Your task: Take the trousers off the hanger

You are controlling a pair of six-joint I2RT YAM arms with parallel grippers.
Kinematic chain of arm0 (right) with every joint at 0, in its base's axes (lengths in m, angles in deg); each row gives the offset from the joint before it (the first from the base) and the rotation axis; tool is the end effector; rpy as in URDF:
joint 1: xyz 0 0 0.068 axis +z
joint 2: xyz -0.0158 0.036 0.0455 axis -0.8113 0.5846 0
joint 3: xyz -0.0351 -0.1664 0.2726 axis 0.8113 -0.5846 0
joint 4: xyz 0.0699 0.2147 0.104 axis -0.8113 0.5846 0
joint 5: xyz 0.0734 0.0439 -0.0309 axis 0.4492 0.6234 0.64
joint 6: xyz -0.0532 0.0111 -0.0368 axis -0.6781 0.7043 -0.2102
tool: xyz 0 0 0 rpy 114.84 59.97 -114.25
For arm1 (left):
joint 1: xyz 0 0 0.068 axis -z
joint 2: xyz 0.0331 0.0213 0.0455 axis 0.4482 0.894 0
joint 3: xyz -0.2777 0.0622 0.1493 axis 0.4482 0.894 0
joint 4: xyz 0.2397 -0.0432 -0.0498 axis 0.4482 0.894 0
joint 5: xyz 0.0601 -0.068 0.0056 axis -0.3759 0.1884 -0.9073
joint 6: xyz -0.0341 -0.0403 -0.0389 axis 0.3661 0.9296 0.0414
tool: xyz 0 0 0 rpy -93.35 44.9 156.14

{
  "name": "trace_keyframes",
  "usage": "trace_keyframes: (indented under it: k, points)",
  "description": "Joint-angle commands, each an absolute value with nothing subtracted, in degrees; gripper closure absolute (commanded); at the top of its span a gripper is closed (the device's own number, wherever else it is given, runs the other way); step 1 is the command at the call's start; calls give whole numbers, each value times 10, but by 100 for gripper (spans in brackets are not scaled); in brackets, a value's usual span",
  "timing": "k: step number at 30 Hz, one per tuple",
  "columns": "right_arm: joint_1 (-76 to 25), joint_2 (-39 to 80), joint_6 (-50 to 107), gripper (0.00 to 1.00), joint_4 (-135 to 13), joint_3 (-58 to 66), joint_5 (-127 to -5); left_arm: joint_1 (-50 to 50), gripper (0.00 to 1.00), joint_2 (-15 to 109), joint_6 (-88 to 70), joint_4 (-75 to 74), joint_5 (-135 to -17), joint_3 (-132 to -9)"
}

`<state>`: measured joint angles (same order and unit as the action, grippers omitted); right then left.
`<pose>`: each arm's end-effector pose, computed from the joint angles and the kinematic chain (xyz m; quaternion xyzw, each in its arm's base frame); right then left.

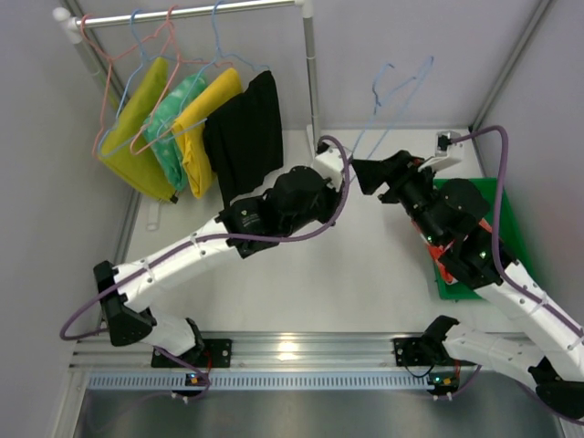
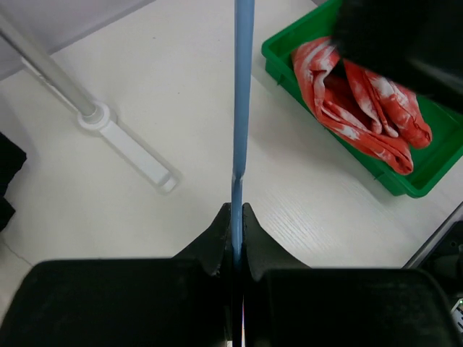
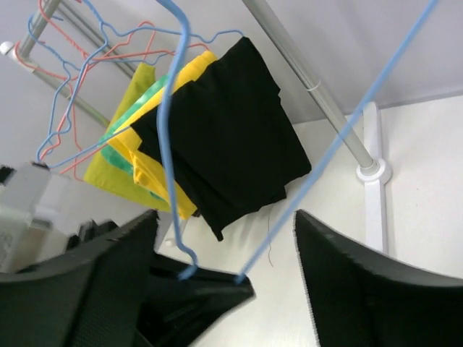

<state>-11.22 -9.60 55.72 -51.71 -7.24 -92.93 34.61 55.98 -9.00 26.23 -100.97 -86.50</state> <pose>0.1242 0.0931 0.4774 0.0678 0.6809 0.3630 0.6325 0.1724 -0.2834 0.4582 0.2688 0.7721 -0.2375 0.5246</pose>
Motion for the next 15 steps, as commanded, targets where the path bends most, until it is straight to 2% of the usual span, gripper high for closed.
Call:
trace_keyframes:
  k: [1, 6, 10, 15]
  points:
    - [-112, -124, 520, 21, -551, -77, -918, 317, 100, 497, -67, 236, -1007, -856]
    - [-112, -167, 434, 8, -564, -89, -922, 295, 100, 422, -55, 246, -977, -804]
    - [-114, -197, 344, 2, -554, -99, -937, 245, 100, 373, -45, 268, -963, -767]
    - [-148, -229, 275, 1, -552, -136, -949, 182, 100, 302, -46, 318, -972, -730]
